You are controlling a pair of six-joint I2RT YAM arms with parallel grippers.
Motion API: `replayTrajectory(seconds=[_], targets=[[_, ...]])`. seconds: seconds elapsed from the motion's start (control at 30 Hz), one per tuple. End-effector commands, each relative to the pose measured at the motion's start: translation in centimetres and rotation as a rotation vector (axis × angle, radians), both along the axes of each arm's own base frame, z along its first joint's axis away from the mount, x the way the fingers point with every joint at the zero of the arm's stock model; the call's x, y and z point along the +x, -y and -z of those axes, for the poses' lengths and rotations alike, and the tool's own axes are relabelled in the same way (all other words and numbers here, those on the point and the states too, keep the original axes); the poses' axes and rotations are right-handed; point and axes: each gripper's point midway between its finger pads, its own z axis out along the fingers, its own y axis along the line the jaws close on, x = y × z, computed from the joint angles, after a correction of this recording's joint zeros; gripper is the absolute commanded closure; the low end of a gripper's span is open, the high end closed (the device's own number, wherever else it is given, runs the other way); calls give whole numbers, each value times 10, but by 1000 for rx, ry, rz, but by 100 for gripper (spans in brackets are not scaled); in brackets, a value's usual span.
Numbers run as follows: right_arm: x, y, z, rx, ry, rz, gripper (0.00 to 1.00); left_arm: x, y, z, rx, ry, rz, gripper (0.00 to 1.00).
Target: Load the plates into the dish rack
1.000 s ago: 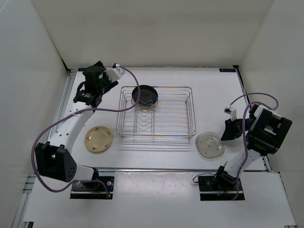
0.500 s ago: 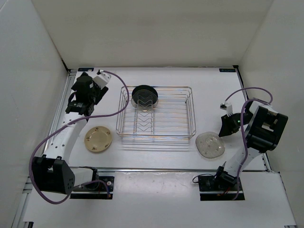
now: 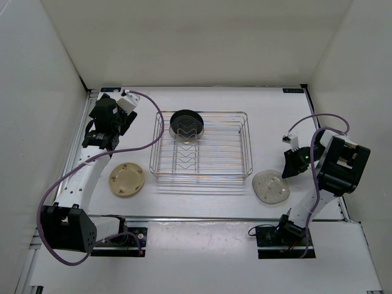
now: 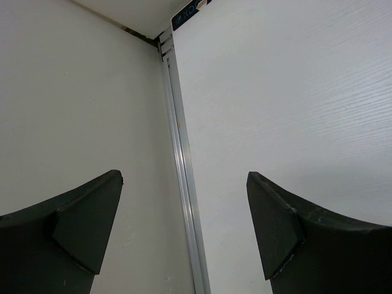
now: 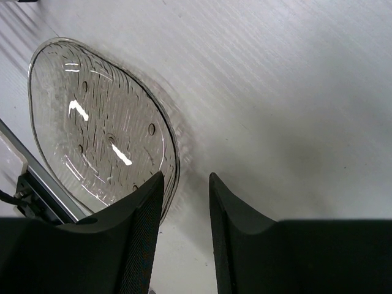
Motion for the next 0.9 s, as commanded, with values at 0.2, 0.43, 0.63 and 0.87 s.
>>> replayTrajectory(seconds=[0.2, 0.43, 0.63, 0.87], targets=[[-13, -8, 3, -10, -50, -64, 60, -2, 0, -22, -38, 56, 2, 7], [-13, -17, 3, -14, -70, -99, 60, -3, -4, -20, -37, 47, -7, 7], [-16, -22, 6, -26, -119, -148, 60, -3, -2, -20, -40, 47, 1, 6], [-15, -24, 9, -37, -122, -171, 76, -5, -5, -23, -49, 58, -11, 6]])
